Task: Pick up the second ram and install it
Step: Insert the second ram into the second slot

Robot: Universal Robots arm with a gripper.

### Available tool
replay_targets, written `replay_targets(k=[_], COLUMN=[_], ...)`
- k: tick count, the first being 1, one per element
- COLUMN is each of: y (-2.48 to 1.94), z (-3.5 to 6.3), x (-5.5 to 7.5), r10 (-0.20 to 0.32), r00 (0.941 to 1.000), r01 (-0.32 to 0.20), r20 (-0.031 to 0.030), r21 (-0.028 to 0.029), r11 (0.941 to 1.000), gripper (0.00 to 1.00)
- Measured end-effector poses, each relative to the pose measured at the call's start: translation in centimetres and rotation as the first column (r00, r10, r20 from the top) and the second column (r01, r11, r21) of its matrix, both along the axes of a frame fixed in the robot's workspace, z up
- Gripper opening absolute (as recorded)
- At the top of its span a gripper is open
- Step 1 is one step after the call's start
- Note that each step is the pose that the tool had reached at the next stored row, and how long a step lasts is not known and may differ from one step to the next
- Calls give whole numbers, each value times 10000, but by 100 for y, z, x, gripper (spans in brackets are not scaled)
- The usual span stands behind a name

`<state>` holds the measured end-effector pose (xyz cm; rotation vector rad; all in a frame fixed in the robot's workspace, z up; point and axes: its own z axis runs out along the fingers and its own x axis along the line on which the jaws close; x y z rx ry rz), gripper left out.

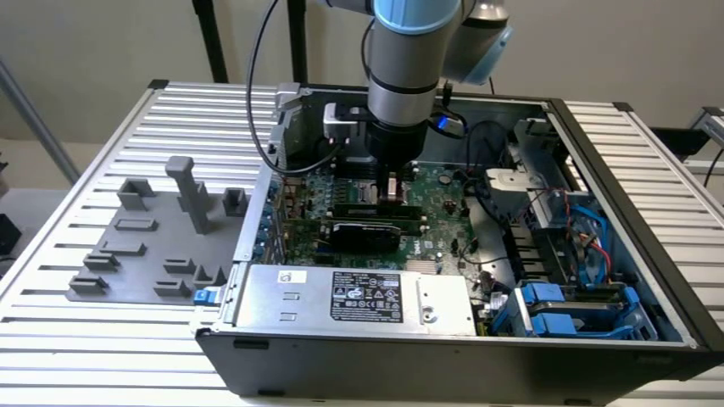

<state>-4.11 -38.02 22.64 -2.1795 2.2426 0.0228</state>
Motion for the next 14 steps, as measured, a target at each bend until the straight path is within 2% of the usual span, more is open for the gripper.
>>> replay_targets(k=[14], y=[-7], z=[0], x=[-2], r10=[-166], r00=[9999], r01=[166], r20=[0], r21=[-1], r11=[9999], gripper=[13])
